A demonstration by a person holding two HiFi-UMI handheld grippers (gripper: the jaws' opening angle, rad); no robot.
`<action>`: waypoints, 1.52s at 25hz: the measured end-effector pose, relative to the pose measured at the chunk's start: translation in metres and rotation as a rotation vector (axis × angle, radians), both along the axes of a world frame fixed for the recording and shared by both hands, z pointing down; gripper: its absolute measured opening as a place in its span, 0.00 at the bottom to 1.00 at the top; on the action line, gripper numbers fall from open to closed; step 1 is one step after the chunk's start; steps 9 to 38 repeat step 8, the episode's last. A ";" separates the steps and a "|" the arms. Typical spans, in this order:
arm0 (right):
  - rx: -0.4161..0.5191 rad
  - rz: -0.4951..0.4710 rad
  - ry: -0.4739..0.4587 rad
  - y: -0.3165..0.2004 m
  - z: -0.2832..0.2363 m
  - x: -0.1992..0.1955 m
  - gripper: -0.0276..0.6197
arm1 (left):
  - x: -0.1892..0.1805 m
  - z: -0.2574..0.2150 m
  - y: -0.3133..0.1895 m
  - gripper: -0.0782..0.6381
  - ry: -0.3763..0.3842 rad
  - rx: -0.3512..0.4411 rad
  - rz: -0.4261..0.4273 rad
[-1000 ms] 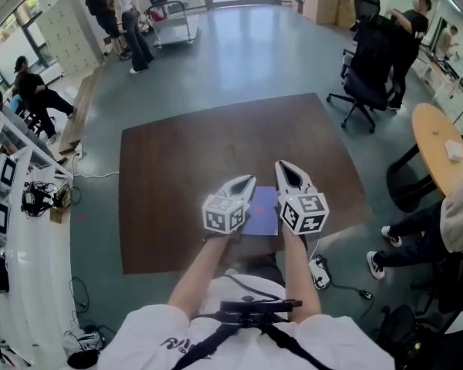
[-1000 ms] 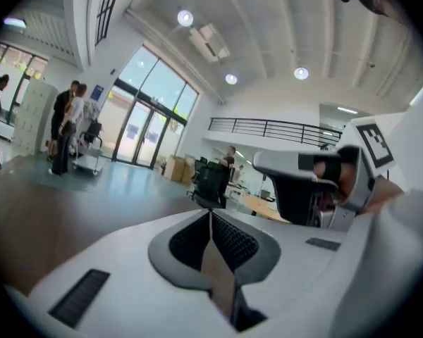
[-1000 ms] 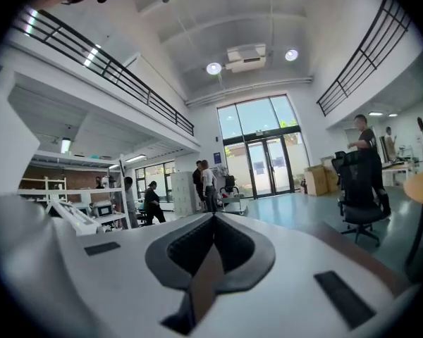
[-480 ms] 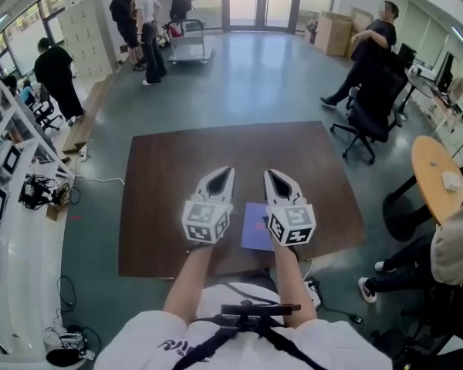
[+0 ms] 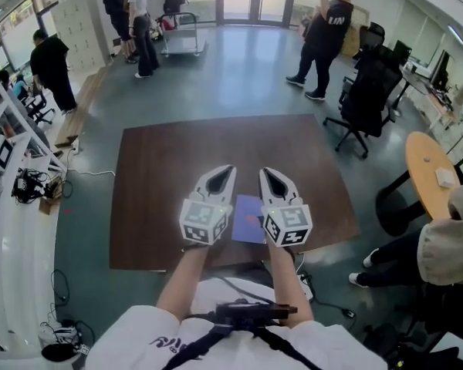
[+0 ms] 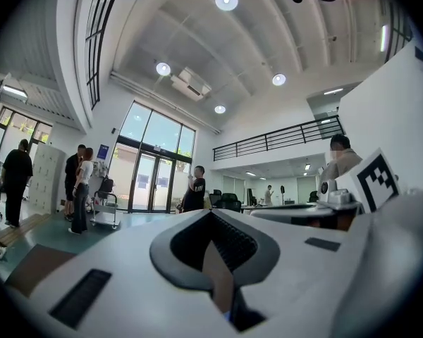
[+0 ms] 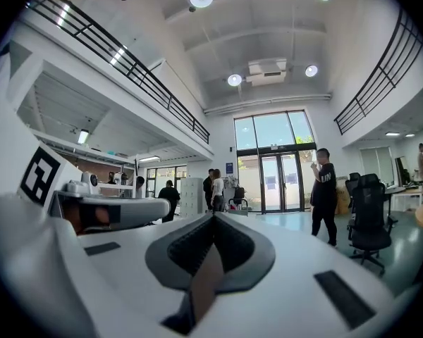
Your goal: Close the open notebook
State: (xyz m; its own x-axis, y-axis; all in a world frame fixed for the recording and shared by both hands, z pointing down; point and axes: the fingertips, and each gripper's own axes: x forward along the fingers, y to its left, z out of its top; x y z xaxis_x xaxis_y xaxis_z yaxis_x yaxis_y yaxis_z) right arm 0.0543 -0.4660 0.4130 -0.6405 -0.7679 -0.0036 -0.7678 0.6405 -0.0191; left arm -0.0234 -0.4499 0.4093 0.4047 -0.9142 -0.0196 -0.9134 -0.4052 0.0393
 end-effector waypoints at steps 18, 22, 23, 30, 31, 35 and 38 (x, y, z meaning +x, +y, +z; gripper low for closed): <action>-0.039 -0.085 0.018 -0.029 0.002 0.020 0.05 | 0.016 0.005 -0.026 0.12 0.042 -0.039 -0.077; -0.039 -0.085 0.018 -0.029 0.002 0.020 0.05 | 0.016 0.005 -0.026 0.12 0.042 -0.039 -0.077; -0.039 -0.085 0.018 -0.029 0.002 0.020 0.05 | 0.016 0.005 -0.026 0.12 0.042 -0.039 -0.077; -0.039 -0.085 0.018 -0.029 0.002 0.020 0.05 | 0.016 0.005 -0.026 0.12 0.042 -0.039 -0.077; -0.039 -0.085 0.018 -0.029 0.002 0.020 0.05 | 0.016 0.005 -0.026 0.12 0.042 -0.039 -0.077; -0.039 -0.085 0.018 -0.029 0.002 0.020 0.05 | 0.016 0.005 -0.026 0.12 0.042 -0.039 -0.077; -0.039 -0.085 0.018 -0.029 0.002 0.020 0.05 | 0.016 0.005 -0.026 0.12 0.042 -0.039 -0.077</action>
